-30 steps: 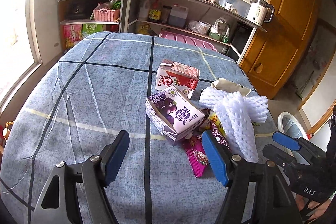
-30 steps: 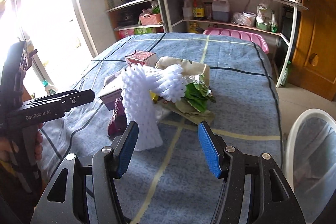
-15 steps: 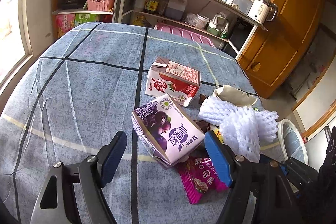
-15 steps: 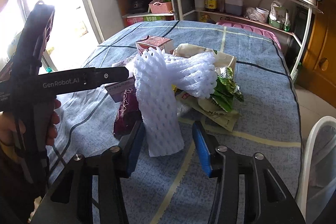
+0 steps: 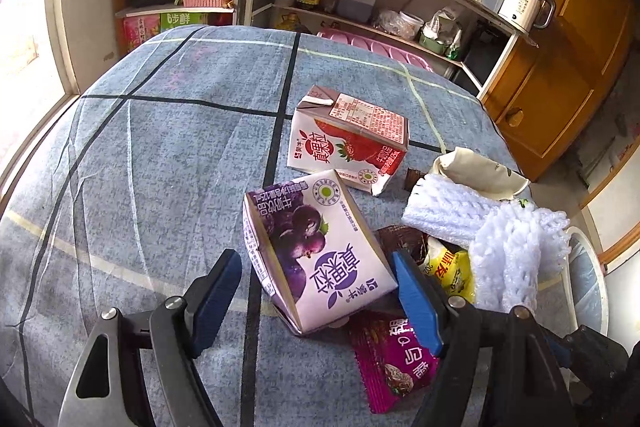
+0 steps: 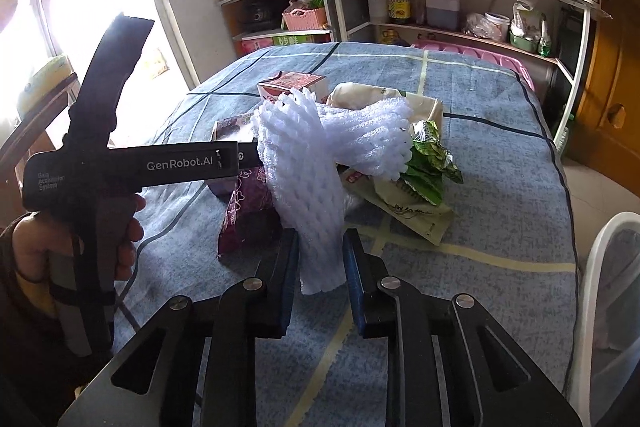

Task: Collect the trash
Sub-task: 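Grasp the white foam fruit net with the right gripper while the left grasps the purple juice box, then carry the net and juice box over the bin and open both grippers, then move both open grippers back over the remaining trash on the table, then grasp the pink candy wrapper with the left gripper while the right grasps the green snack wrapper, then carry both wrappers over the white bin and open both grippers to drop them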

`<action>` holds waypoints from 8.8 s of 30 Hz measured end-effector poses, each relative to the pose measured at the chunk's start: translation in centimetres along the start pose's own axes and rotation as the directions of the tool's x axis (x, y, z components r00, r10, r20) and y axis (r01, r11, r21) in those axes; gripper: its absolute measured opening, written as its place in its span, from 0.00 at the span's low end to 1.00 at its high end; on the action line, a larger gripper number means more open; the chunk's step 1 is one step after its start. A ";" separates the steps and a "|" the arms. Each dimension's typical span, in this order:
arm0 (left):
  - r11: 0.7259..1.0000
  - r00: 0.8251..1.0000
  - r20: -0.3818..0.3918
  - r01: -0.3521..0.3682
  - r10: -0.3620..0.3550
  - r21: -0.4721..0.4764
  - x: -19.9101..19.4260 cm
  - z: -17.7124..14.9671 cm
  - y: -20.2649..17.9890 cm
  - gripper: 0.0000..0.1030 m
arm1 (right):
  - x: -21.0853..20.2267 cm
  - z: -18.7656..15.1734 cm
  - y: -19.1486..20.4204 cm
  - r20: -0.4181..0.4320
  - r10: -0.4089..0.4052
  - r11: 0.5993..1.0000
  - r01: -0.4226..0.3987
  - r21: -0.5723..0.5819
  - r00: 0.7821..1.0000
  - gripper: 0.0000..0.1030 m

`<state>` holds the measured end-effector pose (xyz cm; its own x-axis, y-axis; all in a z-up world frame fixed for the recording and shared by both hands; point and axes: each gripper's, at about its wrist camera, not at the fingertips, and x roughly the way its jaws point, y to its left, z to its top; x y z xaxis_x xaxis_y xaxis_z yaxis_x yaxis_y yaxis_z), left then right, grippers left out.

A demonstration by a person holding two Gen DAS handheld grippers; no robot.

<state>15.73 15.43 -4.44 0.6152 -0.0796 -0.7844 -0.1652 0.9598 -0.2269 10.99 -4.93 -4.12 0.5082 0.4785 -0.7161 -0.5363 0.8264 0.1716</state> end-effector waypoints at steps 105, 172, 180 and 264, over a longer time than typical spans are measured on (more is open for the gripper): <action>0.739 0.902 -0.206 0.430 -0.380 0.518 -0.6 -10.3 -34.7 0.58 | -19.1 -12.0 -23.5 -0.031 -0.446 0.807 0.417 0.419 0.895 0.15; 0.989 0.994 0.066 0.072 -0.081 0.128 -5.1 -4.1 -4.9 0.66 | -4.3 1.2 -7.7 0.046 -0.091 0.987 0.084 0.137 0.995 0.44; 0.990 0.995 0.023 0.094 -0.097 0.102 -3.2 -3.4 -3.4 0.66 | -1.1 3.5 -7.8 0.033 -0.040 0.989 0.035 0.146 0.999 0.44; 0.849 0.935 0.000 0.323 -0.356 0.417 -7.2 -4.2 -21.8 0.44 | -16.4 -4.2 -14.9 0.192 -0.261 0.918 0.182 0.351 0.946 0.20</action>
<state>11.65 -6.06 3.70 0.6341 -0.4157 -0.6521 0.3801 0.9019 -0.2053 7.84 -26.32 2.18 0.7505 0.2937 -0.5920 -0.1631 0.9504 0.2649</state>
